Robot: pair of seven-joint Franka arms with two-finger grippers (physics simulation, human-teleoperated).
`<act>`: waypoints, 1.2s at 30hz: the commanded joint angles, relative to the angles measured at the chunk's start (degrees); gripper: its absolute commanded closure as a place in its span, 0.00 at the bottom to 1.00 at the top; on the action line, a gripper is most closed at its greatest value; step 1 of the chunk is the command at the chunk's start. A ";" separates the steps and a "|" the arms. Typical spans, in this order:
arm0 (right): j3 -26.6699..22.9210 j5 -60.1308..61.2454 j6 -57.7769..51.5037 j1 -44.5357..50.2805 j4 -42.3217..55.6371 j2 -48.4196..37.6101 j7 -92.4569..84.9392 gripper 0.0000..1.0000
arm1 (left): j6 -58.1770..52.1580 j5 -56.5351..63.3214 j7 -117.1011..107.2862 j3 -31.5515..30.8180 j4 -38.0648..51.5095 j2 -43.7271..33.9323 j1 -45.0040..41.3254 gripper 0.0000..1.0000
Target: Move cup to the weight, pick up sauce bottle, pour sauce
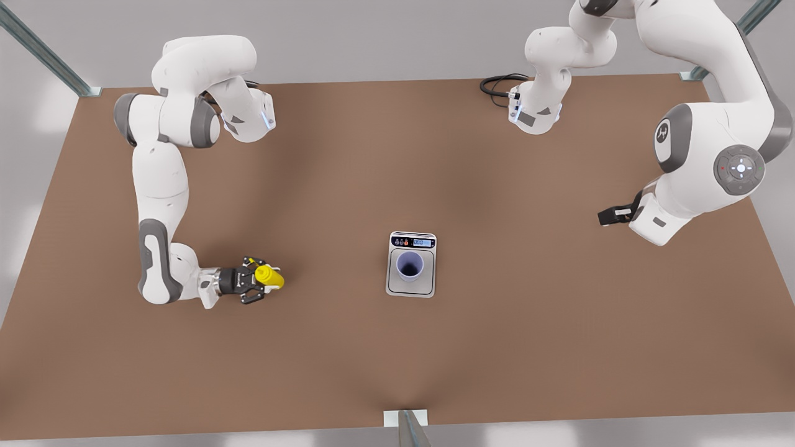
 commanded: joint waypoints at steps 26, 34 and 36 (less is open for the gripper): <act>-0.25 -3.92 -1.93 -3.87 -1.67 -0.18 0.38 0.00 | -0.09 0.01 -0.09 0.00 0.00 0.09 0.00 0.00; -7.72 -19.21 -10.63 -10.99 3.42 -1.85 4.60 0.00 | -0.09 0.01 -0.09 0.00 0.00 0.09 0.00 0.00; -10.71 -24.40 -10.90 -10.99 8.78 -4.66 10.66 0.00 | -0.09 0.01 -0.09 0.00 0.00 0.09 0.00 0.00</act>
